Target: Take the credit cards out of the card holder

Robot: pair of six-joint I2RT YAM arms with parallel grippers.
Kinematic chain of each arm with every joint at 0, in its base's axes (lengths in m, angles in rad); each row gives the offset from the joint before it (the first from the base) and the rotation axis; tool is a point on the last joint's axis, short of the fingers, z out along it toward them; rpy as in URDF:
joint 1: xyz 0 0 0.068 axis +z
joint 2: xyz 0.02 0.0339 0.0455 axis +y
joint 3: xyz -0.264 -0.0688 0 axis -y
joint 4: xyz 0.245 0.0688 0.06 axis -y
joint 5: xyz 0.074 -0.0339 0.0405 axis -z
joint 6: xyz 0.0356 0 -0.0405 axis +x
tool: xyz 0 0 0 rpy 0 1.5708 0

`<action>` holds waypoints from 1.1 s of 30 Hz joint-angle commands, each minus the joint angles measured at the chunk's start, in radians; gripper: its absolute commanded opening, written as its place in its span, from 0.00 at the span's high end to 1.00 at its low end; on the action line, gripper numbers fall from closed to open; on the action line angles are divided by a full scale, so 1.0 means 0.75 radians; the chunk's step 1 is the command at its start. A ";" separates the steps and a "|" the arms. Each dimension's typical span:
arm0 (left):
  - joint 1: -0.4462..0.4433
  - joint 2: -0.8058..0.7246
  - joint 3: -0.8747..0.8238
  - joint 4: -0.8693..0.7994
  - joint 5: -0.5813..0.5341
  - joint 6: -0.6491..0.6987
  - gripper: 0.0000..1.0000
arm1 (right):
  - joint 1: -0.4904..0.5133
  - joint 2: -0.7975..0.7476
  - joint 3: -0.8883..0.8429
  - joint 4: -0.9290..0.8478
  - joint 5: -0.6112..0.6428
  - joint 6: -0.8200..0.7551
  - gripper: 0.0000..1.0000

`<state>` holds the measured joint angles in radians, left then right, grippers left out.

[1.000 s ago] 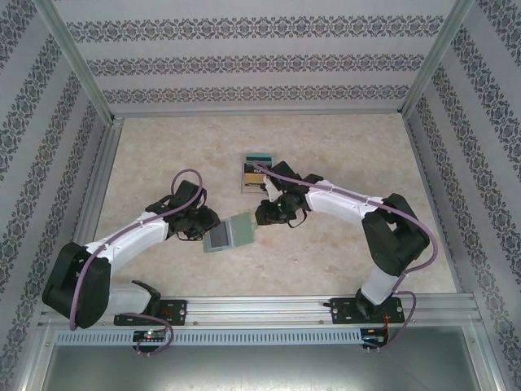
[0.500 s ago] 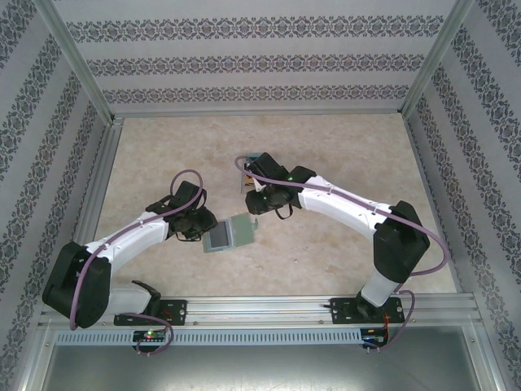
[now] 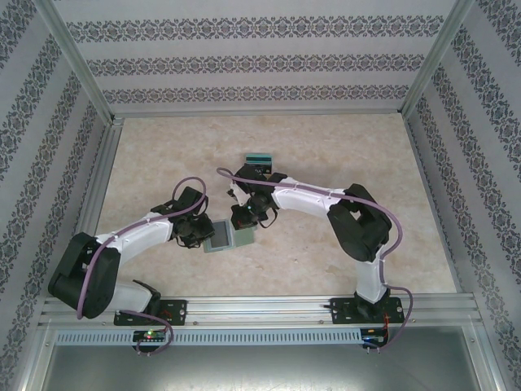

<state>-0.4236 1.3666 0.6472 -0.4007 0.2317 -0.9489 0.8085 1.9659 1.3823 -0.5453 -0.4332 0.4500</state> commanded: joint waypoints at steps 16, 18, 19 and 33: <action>0.006 0.019 -0.006 0.009 0.011 0.062 0.81 | -0.022 -0.046 -0.005 -0.130 0.252 -0.026 0.96; 0.008 0.017 -0.007 0.013 0.019 0.068 0.80 | -0.026 -0.037 -0.020 -0.132 0.256 -0.031 0.96; 0.007 0.017 -0.006 0.018 0.026 0.072 0.78 | -0.029 -0.030 -0.030 -0.127 0.255 -0.028 0.96; 0.006 0.058 -0.013 0.129 0.142 0.109 0.69 | -0.037 0.064 -0.066 -0.075 0.240 -0.035 0.96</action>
<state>-0.4236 1.3933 0.6472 -0.3500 0.2966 -0.8925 0.7868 1.9949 1.3449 -0.5995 -0.2680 0.4381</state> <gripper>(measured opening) 0.307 0.067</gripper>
